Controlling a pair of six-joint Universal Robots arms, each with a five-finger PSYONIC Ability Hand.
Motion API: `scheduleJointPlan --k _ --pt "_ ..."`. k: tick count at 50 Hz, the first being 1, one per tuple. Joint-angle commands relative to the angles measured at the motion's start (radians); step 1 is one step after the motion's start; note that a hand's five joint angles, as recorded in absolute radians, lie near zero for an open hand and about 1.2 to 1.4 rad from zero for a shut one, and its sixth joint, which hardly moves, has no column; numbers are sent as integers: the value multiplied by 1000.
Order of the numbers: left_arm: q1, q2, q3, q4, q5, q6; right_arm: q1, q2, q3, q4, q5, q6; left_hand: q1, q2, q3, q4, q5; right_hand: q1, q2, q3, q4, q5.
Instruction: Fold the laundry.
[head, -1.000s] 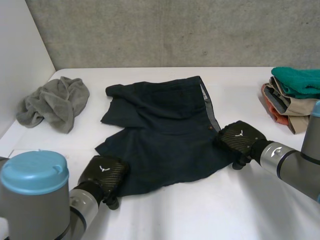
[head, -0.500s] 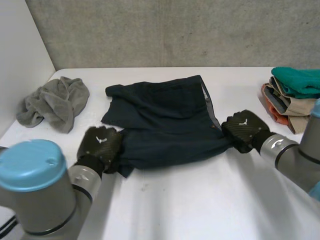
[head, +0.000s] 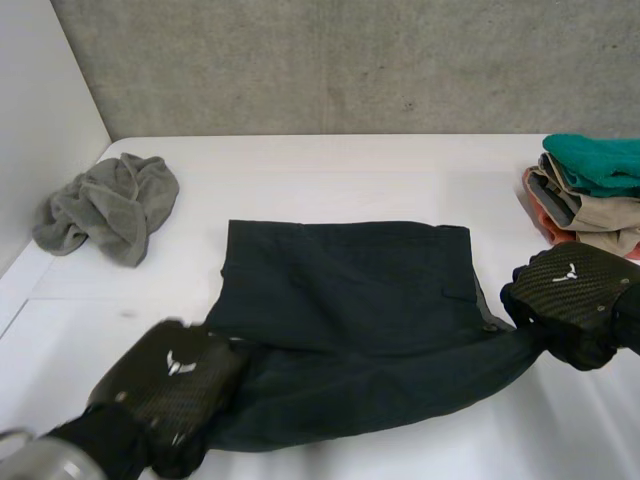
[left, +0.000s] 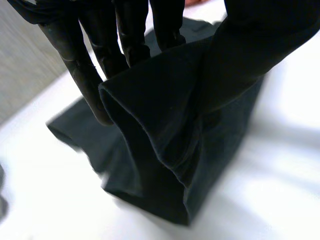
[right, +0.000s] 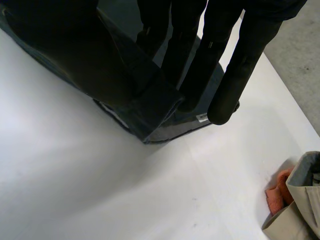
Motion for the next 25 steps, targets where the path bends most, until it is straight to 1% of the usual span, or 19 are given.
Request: scheduleJointPlan --k 1,2,4,5,6,7,8,9,10,13,14,16,19,20,23,24,25 --pt "82 -191 45 417 -3 186 59 206 -86 -234 26 187 263 201 212 198 209 324 238 231 199 229" --pt "104 -218 56 462 -2 215 73 235 -105 -260 38 212 263 201 212 198 209 324 238 231 199 229" --pt "150 -279 82 545 1 273 113 305 -152 -329 92 267 263 201 212 198 209 324 238 231 199 229" --pt "191 -349 119 621 4 331 125 324 -166 -349 110 284 263 201 212 198 209 324 238 231 199 229" --pt "207 -386 141 651 7 352 154 366 -203 -394 160 307 263 201 212 198 209 324 238 231 199 229" --pt "217 -423 168 675 12 373 165 385 -221 -411 179 310 263 201 212 198 209 324 238 231 199 229" --pt "236 -499 232 726 23 404 176 407 -241 -429 202 313 263 201 212 198 209 324 238 231 199 229" --pt "239 -527 257 740 32 410 188 434 -264 -451 222 319 263 201 212 198 209 324 238 231 199 229" --pt "240 -560 289 751 41 412 212 495 -314 -499 265 327 263 201 212 198 209 324 238 231 199 229" --pt "250 -705 441 754 72 409 239 569 -373 -563 306 323 263 201 212 198 209 324 238 231 199 229" --pt "250 -742 481 751 75 409 248 618 -420 -599 325 327 263 201 212 198 209 324 238 231 199 229" --pt "253 -843 591 742 77 407 262 670 -471 -635 340 330 263 201 212 198 209 324 238 231 199 229" --pt "253 -946 719 735 83 407 282 769 -552 -693 356 330 263 201 212 198 209 324 238 231 199 229" --pt "253 -965 745 737 86 406 283 816 -592 -725 369 332 263 201 212 198 209 324 238 231 199 229" --pt "256 -1023 832 748 87 403 292 885 -654 -780 405 327 263 201 212 198 209 324 238 231 199 229" --pt "256 -1037 852 749 87 401 295 926 -687 -817 437 320 263 201 212 198 209 324 238 231 199 229" --pt "256 -1049 871 752 89 397 298 942 -703 -833 451 318 263 201 212 198 209 324 238 231 199 229"
